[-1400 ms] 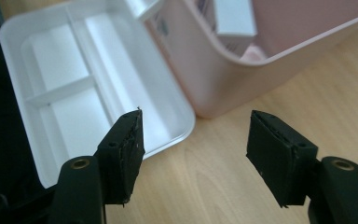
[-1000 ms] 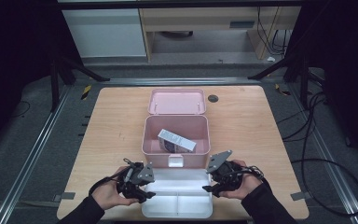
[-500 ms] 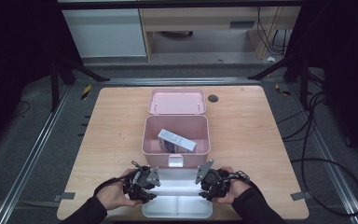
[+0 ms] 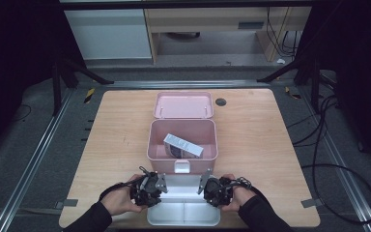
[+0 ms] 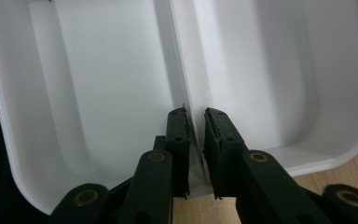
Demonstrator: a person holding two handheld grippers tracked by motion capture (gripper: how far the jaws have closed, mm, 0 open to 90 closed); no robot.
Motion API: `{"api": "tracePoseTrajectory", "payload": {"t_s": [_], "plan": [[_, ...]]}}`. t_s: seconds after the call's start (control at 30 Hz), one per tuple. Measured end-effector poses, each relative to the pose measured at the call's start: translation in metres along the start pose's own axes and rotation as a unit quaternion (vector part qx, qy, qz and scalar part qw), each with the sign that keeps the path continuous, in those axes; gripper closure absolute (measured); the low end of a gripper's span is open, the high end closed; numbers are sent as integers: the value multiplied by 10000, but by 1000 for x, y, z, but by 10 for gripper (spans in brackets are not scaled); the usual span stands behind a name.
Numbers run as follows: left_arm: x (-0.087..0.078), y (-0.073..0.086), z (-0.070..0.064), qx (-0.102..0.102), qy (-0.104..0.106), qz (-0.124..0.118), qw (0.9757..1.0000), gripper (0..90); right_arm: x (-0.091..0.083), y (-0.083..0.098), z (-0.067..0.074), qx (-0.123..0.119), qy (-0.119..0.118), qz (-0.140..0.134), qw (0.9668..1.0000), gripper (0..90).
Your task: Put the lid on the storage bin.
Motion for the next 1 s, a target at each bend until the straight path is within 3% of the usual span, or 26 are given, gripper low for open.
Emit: {"api": "tracePoseTrajectory", "payload": {"t_s": [0.4,0.5,1.0], "plan": [[0,0,1,190,214,126,9995,845,-1,-2,-1,63,-135,128,9998,847],[-6,-1,-2,221,239,141,9994,851,-7,-5,1,-29,-161,76,9998,850],[-60,-13,-30,312,279,-84,9991,855,-55,-18,32,-96,-243,-207,9994,859]]}}
Point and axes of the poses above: each handheld gripper's, and its own axes: x roughly forward along the jaws, y roughly out of its underside, z roughly to its left, the point moved 6 cm from there along x, roughly forward along the jaws, and after that the axes turned 9 degrees about -z, right-handed, at the moved point
